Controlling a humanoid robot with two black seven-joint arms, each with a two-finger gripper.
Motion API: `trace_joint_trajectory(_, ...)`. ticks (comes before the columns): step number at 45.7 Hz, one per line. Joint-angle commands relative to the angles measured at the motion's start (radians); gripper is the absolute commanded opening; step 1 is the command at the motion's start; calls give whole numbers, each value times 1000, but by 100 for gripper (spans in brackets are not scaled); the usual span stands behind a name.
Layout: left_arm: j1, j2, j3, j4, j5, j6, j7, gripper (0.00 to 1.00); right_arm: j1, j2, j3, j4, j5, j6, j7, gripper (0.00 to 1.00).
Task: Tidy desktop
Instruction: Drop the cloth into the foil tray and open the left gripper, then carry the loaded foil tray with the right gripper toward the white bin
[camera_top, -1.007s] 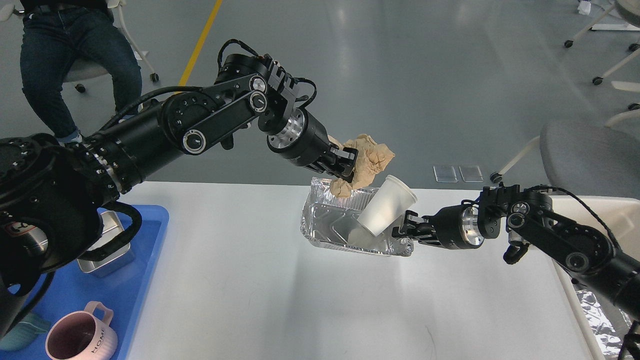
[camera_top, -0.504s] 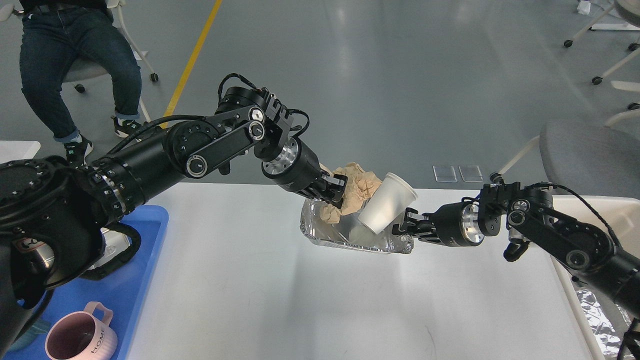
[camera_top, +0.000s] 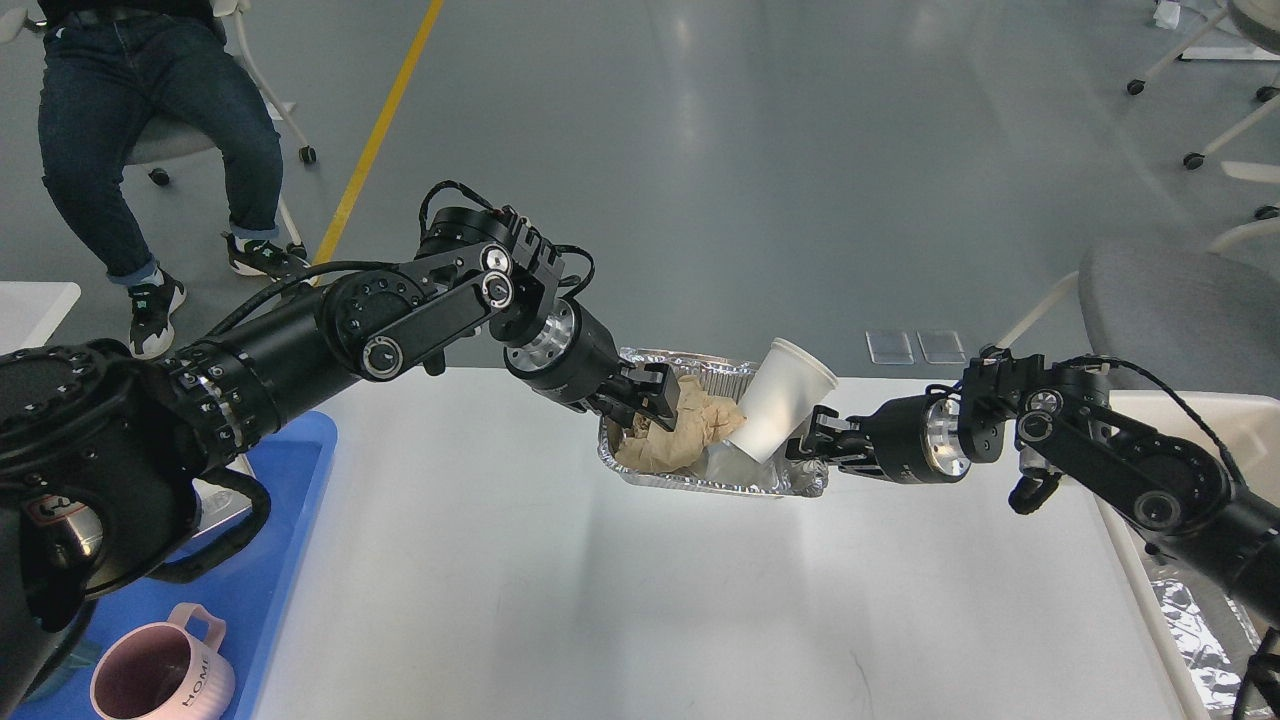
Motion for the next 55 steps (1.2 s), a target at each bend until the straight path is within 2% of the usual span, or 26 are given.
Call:
trace_joint_trajectory(1,-7,34,-17,4,-31,46,5,92,-2,-4,0,4,0,0,0,0)
trace_joint_trajectory(6,-16,57,-25,7,-75,90,26,96,-7,-9,0,7,2,0,0,0)
trace_joint_trajectory(11,-54,71,-26,9,-103,143,98,97,-8,-12,0,7,0,0,0,0)
trace_joint_trajectory(18,-73,88,-83,7,-138,219,98,97,-10,-13,0,8,0,0,0,0)
trace_joint_trajectory(27,-44,137,-362,12,-351,265,108,97,-16,-12,0,8,0,0,0,0)
trace_joint_trajectory(34,62,142,-519,53,-639,269,100,97,-22,-12,0,8,0,0,0,0)
trace_joint_trajectory(37,111,166,-589,53,-759,270,109,97,-22,-13,1,8,0,0,2,0)
trace_joint_trajectory(42,179,163,-770,64,-905,270,112,97,-25,-35,26,10,3,0,2,0)
trace_joint_trajectory(49,318,128,-1014,64,-963,272,114,97,-51,-45,55,10,3,-20,0,0)
trace_joint_trajectory(55,447,65,-1114,64,-963,314,112,97,-120,-62,161,11,5,-52,0,0)
